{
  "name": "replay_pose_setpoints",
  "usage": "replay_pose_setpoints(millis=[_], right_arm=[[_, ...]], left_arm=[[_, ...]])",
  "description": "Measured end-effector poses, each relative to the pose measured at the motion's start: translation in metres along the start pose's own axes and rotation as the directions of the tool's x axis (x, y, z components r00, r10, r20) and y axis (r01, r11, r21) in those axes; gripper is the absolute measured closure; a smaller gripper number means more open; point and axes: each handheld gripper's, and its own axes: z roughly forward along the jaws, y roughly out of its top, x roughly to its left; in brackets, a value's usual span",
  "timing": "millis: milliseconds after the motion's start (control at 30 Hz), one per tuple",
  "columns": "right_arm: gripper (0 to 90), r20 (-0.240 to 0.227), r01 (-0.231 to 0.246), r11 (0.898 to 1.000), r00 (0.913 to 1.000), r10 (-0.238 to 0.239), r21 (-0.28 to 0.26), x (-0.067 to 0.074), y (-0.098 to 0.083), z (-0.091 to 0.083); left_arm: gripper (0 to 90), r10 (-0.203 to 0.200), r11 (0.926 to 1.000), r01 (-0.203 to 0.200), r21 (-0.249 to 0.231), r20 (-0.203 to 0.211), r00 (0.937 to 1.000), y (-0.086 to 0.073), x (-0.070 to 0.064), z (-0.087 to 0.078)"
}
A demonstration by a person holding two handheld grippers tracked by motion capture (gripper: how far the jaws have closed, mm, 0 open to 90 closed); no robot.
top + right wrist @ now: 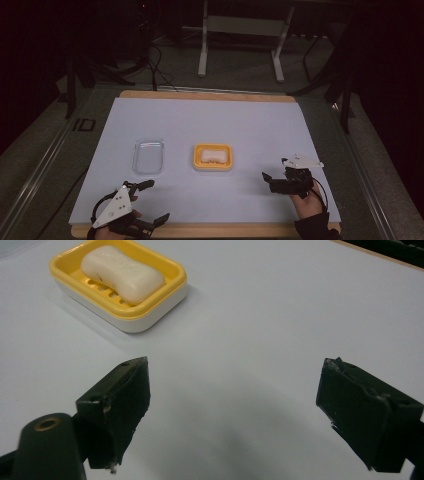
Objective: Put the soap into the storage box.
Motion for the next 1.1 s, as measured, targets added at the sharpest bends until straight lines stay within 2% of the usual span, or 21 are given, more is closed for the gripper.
replay_pose_setpoints(millis=[367,433,1100], right_arm=[[13.8,0.046,0.003,1.000,0.9990,-0.002,-0.017,-0.0015,-0.0020,0.0000],[13.8,0.039,-0.010,1.000,0.9992,0.011,-0.023,-0.0024,-0.0023,-0.0003],[13.9,0.006,-0.010,1.000,0.9999,0.010,-0.027,-0.0028,-0.0031,0.0031]], left_arm=[[1.1,-0.007,0.9999,0.007,0.007,0.005,1.0000,-0.0004,0.0006,0.0010],[1.1,-0.010,0.9999,0.009,0.010,0.006,0.9999,-0.0005,0.0009,0.0014],[1.1,-0.016,0.9998,0.016,0.013,0.000,0.9999,-0.0008,0.0009,0.0019]])
